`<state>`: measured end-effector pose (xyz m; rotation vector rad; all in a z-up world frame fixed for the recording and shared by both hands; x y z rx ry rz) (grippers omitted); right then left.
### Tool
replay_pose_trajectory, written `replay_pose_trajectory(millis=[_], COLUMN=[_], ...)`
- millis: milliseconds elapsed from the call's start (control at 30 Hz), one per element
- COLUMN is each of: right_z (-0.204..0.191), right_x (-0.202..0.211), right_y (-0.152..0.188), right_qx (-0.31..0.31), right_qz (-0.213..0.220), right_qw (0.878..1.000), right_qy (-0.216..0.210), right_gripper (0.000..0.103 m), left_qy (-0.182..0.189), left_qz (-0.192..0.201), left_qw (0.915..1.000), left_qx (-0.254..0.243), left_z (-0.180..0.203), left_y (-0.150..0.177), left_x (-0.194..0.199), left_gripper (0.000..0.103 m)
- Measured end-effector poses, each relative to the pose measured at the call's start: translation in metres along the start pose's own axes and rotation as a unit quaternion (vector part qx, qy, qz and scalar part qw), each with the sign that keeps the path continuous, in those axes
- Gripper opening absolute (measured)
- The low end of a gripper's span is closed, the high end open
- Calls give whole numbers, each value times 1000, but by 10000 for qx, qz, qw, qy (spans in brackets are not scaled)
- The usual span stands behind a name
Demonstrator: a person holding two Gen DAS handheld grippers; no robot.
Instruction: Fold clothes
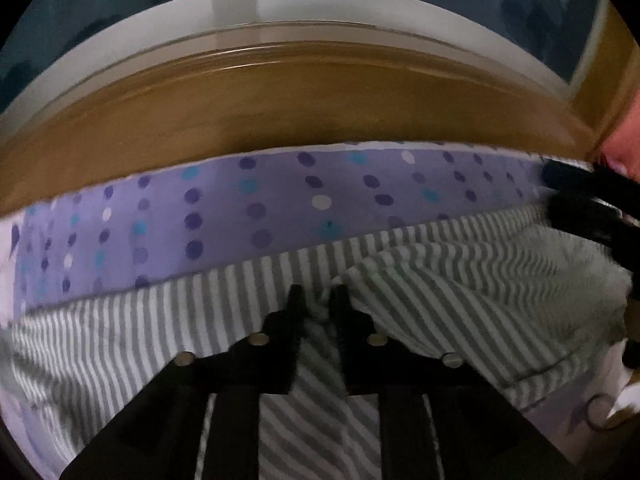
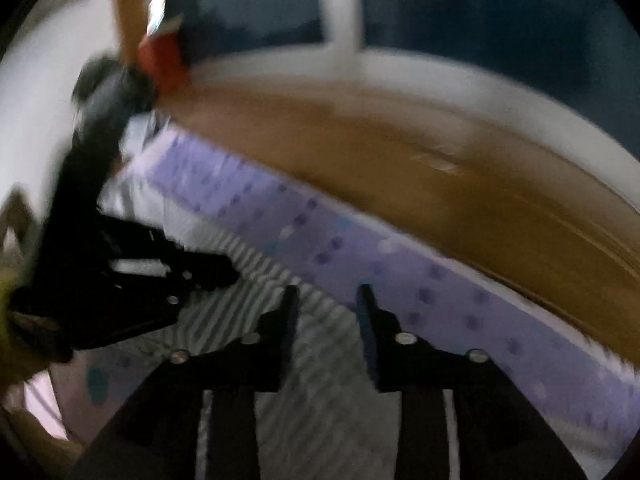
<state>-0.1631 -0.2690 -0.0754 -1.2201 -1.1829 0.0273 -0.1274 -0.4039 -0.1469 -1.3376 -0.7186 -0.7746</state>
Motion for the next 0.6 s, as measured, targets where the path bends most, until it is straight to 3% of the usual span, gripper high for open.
replay_pose_trajectory(millis=[67,133,267,433,600], right_z=[12,18,16,-15,-58], right_x=[27,48,53,53,50], right_y=[7,20,53,73,76], right_qx=[-401,-746,-1016,-930,-495], right_qz=[197,254,-72,-207,-171], right_qw=[9990,9969,9948,9944,9954], right_qy=[5,-54,-52,-457,-796], right_gripper=[56,58,58,58,58], left_qy=[3,27,-119,-739,-1098], left_qz=[108,237,416,316,70], left_qw=[9996,9987,9964,9931,9878], left_qx=[243,445,727,856,1106], left_z=[-5,-9,-17,-34,-59], left_y=[2,6,19,40,81], left_x=[13,30,67,97,122], left_gripper=[23,25,33,37,37])
Point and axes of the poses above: each gripper's, at about its wrist camera, not at the fingertips, and x roughly against the way its jaws point, z to its right, y to its underside, the point moved 7 cm from there along -x, roughly the way its jaws point, and after that the axes turned 3 degrees about z, right-handed, at the moved point
